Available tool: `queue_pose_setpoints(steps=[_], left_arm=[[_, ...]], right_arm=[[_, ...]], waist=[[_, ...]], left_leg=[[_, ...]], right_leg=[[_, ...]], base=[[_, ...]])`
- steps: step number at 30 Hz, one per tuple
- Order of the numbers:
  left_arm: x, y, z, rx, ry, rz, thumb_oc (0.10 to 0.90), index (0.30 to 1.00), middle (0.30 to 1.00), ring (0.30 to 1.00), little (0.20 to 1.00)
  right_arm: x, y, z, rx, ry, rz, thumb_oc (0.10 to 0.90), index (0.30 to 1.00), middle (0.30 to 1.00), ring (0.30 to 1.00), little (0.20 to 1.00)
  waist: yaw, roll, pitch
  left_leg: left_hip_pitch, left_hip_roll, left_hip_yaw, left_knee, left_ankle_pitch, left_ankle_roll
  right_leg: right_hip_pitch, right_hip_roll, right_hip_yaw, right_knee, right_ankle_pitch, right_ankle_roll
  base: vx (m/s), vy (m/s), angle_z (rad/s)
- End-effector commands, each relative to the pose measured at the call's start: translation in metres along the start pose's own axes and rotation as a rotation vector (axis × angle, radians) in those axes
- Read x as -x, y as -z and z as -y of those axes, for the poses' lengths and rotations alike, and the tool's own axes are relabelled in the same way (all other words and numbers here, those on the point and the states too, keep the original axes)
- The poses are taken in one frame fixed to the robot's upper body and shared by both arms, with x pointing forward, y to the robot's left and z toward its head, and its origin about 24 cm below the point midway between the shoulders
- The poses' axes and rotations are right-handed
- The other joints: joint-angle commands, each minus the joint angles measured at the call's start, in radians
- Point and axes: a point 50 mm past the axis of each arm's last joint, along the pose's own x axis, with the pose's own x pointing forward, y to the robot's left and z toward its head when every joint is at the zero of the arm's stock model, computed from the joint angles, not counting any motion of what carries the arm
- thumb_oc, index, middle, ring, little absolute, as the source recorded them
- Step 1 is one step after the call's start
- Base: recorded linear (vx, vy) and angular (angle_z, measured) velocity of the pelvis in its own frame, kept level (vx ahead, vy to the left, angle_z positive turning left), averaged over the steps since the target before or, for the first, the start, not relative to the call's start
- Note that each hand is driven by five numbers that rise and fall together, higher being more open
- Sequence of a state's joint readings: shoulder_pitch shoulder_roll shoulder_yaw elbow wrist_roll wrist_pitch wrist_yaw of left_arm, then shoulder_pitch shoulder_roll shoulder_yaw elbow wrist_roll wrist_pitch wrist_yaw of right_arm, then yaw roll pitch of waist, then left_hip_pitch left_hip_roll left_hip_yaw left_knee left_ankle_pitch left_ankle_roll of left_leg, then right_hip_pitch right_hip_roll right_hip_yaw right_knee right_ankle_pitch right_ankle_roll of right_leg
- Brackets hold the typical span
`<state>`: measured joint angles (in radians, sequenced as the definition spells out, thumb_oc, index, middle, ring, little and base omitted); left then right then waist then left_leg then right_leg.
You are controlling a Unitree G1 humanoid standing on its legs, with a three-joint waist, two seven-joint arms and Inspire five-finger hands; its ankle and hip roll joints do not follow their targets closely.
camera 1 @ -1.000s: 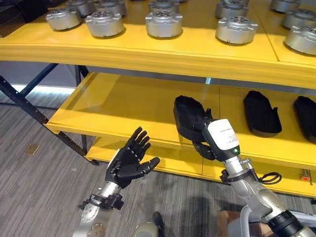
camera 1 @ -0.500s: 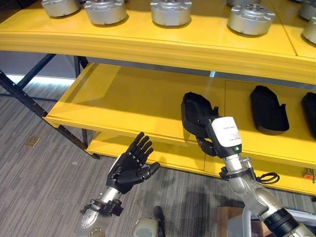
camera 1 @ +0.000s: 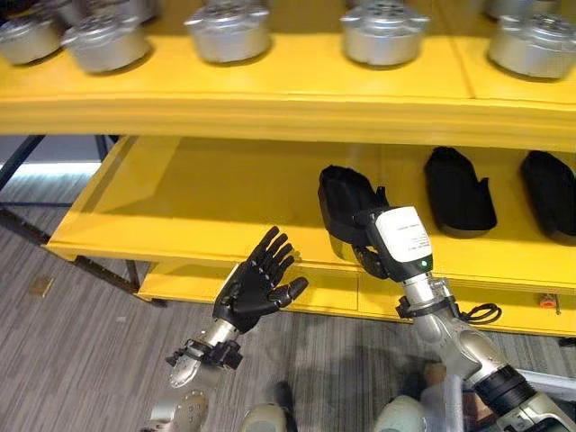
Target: Move parts from the plastic box to the shelf.
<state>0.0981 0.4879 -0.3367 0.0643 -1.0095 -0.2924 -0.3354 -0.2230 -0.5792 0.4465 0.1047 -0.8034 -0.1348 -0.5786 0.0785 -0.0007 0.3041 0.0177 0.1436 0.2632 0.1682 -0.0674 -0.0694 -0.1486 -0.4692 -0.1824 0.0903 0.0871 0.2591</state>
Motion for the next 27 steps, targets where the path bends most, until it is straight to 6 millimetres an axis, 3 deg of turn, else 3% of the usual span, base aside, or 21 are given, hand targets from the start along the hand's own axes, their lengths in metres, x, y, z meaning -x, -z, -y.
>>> queue_pose_setpoints(steps=[1,5,12,27], left_arm=[[0.005,-0.028,0.018,-0.037,0.131,0.126,0.9,1.0,1.0,1.0,1.0],[0.014,-0.033,0.017,-0.012,0.1,0.147,0.9,1.0,1.0,1.0,1.0],[0.01,-0.028,0.02,-0.007,0.136,0.124,0.9,1.0,1.0,1.0,1.0],[-0.001,-0.026,0.02,0.001,0.105,0.112,0.9,1.0,1.0,1.0,1.0]], right_arm=[[-0.047,-0.015,0.074,0.001,0.317,0.128,0.4,0.3,0.3,0.3,0.3],[-0.043,-0.009,0.071,0.017,0.276,0.12,0.4,0.3,0.3,0.3,0.3],[-0.051,-0.003,0.062,0.04,0.261,0.104,0.4,0.3,0.3,0.3,0.3],[-0.04,0.0,0.045,0.025,0.215,0.085,0.4,0.3,0.3,0.3,0.3]], waist=[[0.052,-0.038,-0.076],[0.047,-0.033,-0.092],[0.04,-0.023,-0.101],[0.022,-0.026,-0.106]], left_leg=[[0.047,-0.04,0.001,0.085,-0.17,0.069],[0.069,-0.009,0.003,0.056,-0.145,0.049],[0.083,0.026,0.02,-0.012,-0.096,0.03],[0.107,0.011,0.017,-0.047,-0.079,0.046]], right_leg=[[0.047,0.08,-0.091,0.047,0.053,-0.062],[0.073,0.125,-0.122,0.045,-0.015,-0.073],[0.054,0.162,-0.142,0.072,-0.047,-0.106],[0.065,0.152,-0.128,0.086,-0.042,-0.089]], base=[[0.17,-0.125,0.7],[0.24,-0.086,0.51],[0.07,-0.012,0.04],[0.01,0.032,0.05]])
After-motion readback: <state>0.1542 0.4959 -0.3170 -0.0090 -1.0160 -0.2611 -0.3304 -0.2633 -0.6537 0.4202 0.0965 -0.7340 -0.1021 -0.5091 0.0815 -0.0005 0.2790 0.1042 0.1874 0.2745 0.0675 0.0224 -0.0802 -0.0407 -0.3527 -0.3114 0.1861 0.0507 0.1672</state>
